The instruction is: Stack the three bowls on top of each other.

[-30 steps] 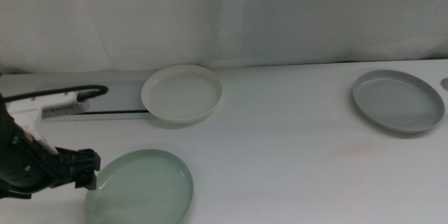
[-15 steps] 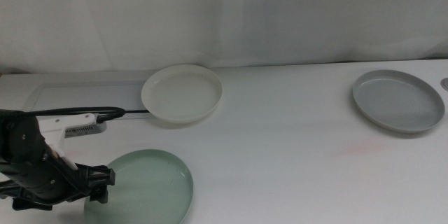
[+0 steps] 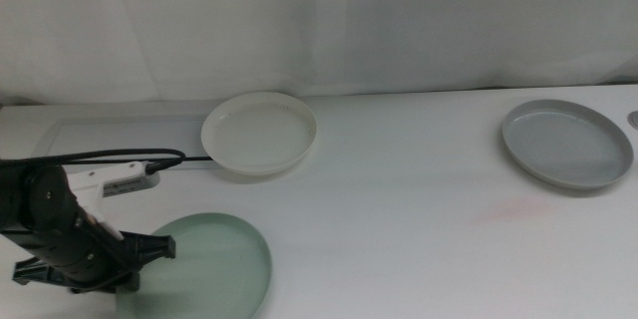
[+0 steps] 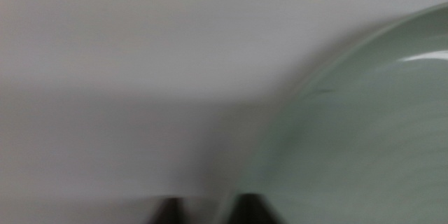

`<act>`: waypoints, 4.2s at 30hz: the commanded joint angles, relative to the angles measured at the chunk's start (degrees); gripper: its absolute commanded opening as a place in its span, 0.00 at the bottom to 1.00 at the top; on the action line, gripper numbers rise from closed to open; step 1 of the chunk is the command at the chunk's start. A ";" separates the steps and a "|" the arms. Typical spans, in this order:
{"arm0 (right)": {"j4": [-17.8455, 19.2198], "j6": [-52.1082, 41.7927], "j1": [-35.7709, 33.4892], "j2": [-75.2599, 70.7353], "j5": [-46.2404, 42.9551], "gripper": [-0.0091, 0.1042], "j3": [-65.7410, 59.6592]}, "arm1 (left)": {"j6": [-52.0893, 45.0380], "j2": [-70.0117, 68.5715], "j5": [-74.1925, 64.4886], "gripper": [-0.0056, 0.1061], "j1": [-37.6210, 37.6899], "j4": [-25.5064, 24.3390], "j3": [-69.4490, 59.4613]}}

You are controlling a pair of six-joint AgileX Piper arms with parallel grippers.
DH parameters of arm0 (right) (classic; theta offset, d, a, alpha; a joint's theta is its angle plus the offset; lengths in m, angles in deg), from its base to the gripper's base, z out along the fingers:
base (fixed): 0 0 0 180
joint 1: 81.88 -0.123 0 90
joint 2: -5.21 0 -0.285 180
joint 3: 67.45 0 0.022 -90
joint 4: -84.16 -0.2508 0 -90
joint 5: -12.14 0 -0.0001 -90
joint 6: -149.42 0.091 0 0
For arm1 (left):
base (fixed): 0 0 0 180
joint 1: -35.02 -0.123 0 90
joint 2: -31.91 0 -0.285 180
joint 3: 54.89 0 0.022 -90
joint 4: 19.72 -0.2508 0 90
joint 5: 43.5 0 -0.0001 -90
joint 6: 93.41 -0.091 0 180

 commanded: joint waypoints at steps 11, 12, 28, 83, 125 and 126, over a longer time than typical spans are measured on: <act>0.79 -0.13 -0.10 -1.29 -0.70 0.99 -2.37 | -4.57 1.19 -0.63 0.03 0.12 4.18 -0.21; 0.79 -0.13 -0.10 -1.29 -0.70 0.99 -2.37 | -5.23 0.74 -0.87 0.03 0.12 4.90 -0.13; 0.90 -0.13 -0.10 -1.29 -0.70 0.99 -2.37 | -9.81 -13.91 -6.58 0.03 7.98 18.93 3.02; 1.02 -0.13 -0.10 -1.29 -0.86 0.99 -2.37 | 4.44 -13.33 -13.14 0.87 19.79 -12.87 20.76; 1.02 -0.13 -0.10 -1.29 -1.59 0.99 -2.37 | 0.08 15.89 -19.83 0.87 5.74 -5.00 56.64; 1.02 -0.13 -0.10 -1.29 -1.59 0.99 -2.37 | 0.08 17.62 -19.83 0.87 5.74 -5.00 57.40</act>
